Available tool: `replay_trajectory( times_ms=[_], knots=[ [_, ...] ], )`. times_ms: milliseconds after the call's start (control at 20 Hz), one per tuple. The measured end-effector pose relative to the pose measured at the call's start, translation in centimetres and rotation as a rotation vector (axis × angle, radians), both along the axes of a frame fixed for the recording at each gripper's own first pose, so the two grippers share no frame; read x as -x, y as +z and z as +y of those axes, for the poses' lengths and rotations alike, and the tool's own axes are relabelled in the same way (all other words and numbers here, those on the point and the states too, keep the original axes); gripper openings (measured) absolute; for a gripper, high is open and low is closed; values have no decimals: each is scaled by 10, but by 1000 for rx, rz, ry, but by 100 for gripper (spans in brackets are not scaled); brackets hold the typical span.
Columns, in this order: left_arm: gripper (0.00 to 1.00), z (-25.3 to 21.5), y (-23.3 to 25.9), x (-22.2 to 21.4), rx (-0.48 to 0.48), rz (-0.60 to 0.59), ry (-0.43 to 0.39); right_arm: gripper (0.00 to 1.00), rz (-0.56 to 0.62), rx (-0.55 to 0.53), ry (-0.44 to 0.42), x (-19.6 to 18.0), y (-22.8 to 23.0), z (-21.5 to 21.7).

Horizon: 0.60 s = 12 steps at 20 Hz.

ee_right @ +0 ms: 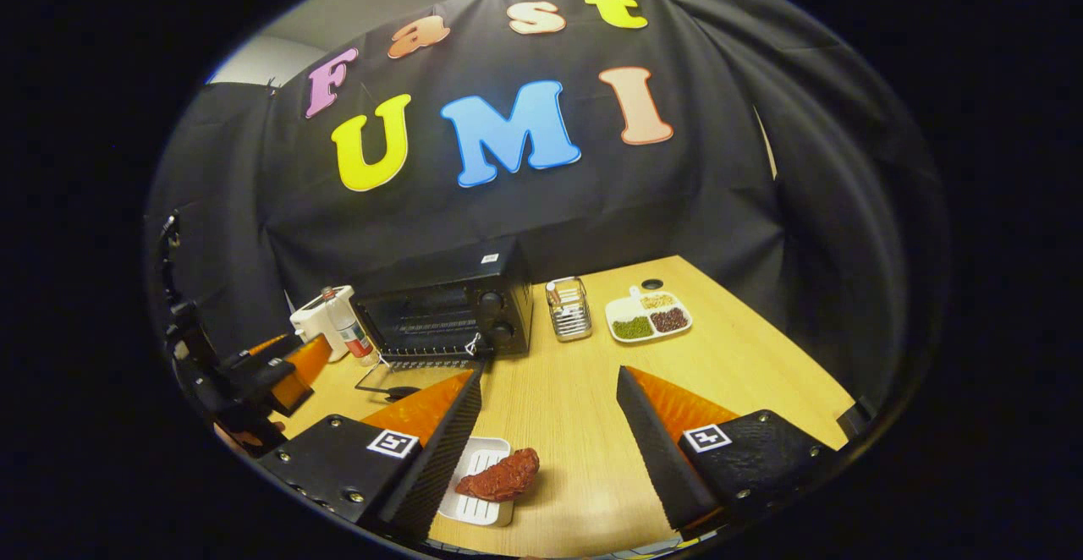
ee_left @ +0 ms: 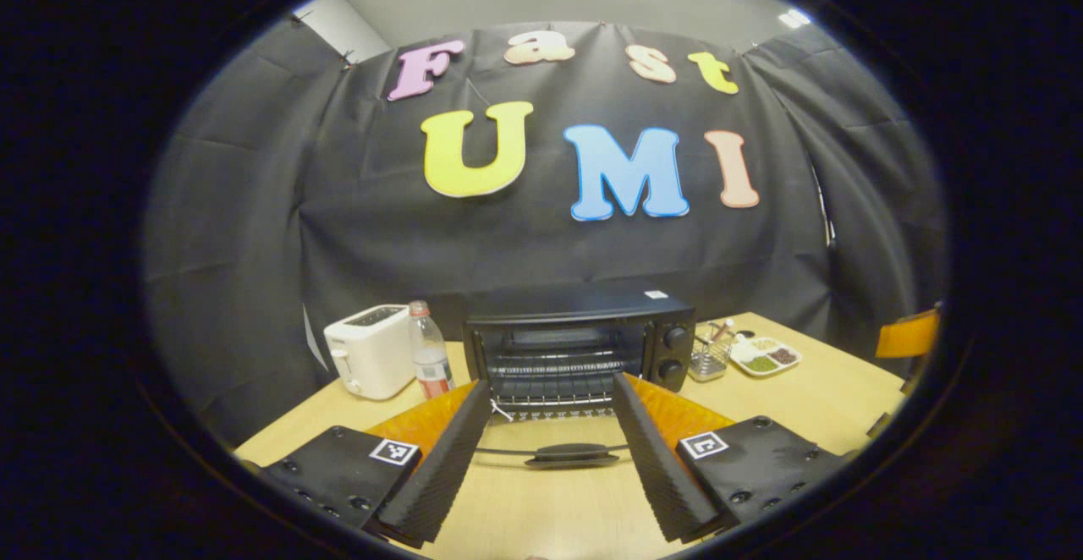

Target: Open the electric oven with the left hand, put the food in, and close the electric oven.

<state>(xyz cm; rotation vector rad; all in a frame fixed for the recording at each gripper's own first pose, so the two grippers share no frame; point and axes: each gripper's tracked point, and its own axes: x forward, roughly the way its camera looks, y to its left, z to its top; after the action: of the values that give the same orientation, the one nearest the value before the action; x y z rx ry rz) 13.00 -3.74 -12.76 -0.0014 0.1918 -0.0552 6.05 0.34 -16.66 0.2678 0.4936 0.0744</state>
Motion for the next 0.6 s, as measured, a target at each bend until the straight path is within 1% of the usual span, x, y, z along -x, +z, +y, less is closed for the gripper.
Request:
replay_trajectory(
  times_ms=[200,250,300,400,600],
  knots=[
    [100,13,44,25,18,-69,26,98,81,-72,38,-2,-30,15],
    [96,15,53,32,21,-82,33,98,102,-81,47,-2,-38,18],
    [96,18,61,37,25,-90,42,98,124,-88,56,-1,-46,21],
    [100,23,68,47,32,-99,57,98,172,-117,75,0,-63,28],
    [100,38,73,58,-8,-105,90,98,274,-181,94,9,-92,40]
  ],
)
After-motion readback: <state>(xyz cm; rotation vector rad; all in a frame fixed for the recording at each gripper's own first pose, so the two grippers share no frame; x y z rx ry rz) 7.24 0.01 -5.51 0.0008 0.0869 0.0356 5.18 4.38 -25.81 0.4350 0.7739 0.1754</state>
